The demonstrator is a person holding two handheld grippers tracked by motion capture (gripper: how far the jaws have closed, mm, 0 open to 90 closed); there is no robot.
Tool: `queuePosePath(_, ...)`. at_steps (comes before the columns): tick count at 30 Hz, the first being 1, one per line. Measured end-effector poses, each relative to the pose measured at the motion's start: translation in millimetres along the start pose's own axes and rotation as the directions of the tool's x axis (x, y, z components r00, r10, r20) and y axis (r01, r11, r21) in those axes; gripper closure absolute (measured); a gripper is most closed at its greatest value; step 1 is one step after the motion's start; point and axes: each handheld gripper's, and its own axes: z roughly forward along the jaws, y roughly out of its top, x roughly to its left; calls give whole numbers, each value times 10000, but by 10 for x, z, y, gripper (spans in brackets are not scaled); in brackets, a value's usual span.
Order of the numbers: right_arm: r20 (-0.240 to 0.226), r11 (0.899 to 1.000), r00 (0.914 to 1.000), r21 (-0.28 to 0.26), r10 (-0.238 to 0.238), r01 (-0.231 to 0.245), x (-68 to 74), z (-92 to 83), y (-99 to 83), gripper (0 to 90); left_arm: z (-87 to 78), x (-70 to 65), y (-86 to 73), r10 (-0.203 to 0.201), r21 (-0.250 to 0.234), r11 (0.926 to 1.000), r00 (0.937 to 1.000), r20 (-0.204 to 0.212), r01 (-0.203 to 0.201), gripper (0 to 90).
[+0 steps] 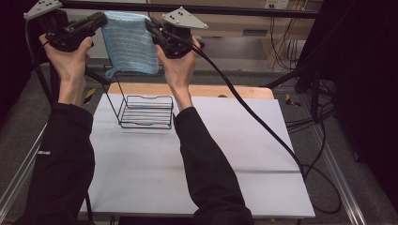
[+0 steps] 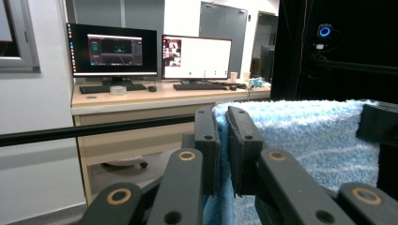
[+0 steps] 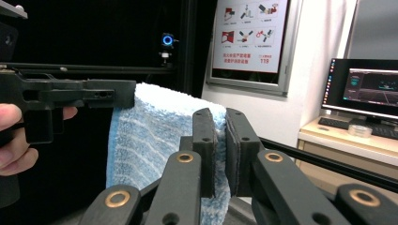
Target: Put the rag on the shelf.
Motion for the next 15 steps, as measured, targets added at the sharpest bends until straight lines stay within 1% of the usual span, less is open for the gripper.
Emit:
queuePosePath(1,30,10000,10000,70,0,0,-16,12,-2,842,24,4,5,18,-11,10000,10000,14,-18,830)
queuePosePath(3,97,10000,9999,38,-35,34,-50,29,-1,842,67,0,23,168,-18,9999,9999,-8,-168,830)
queuePosePath(6,125,9999,9999,-118,15,-13,-96,40,12,842,102,-13,57,381,-132,9992,9993,0,-381,830)
queuePosePath(9,127,9997,9999,-253,55,-52,-117,50,15,842,120,-11,56,524,-242,9983,9986,-21,-524,830)
queuePosePath(11,148,9997,9998,-204,119,-116,-118,67,-4,842,112,-5,12,519,-230,9984,9986,-55,-521,830)
queuePosePath(12,160,9999,9998,-136,93,-91,-115,79,-19,841,105,1,-25,477,-306,9984,9988,-66,-479,830)
queuePosePath(15,114,10000,9999,-11,14,-14,-108,117,-87,841,91,55,-137,419,-224,9989,9991,-94,-421,830)
